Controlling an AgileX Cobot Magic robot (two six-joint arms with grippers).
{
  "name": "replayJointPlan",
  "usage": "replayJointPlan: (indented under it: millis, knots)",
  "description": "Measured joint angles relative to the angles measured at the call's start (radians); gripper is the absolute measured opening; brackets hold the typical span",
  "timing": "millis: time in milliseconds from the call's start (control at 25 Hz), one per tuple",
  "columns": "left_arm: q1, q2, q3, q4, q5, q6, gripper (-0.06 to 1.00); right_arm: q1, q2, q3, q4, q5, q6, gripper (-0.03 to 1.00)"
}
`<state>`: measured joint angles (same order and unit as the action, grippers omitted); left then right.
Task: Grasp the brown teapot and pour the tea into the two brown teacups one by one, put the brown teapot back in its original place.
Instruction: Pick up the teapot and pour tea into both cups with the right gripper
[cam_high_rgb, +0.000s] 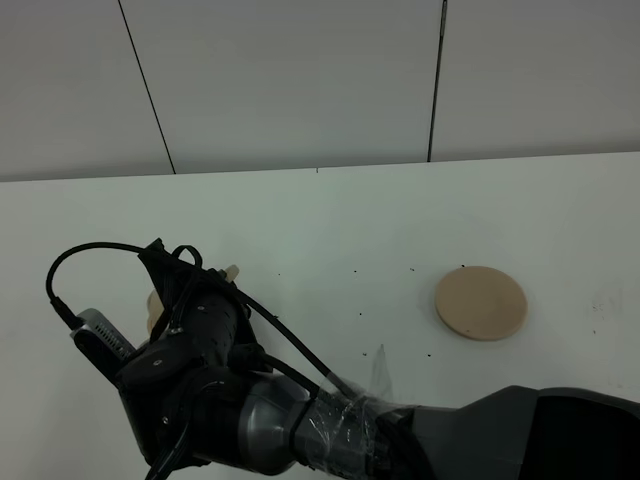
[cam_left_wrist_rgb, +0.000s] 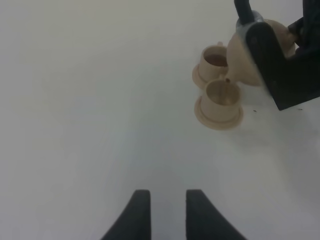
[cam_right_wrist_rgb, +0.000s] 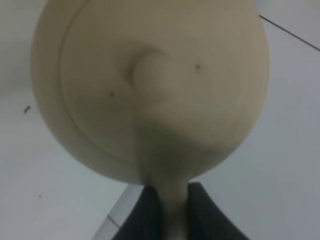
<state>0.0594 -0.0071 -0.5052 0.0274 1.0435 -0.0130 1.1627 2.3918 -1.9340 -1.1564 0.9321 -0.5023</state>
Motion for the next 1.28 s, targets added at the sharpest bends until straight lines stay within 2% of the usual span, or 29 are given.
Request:
replayJointPlan:
  millis: [360,1280]
  knots:
    - [0.0,0.0,0.0,0.0,0.0,0.0,0.24,0.0,0.0,0.0,0.0,-0.006,-0.048,0.09]
    - [0.0,0.0,0.0,0.0,0.0,-0.001,0.24,0.0,0.0,0.0,-0.077,-0.022,-0.083,0.09]
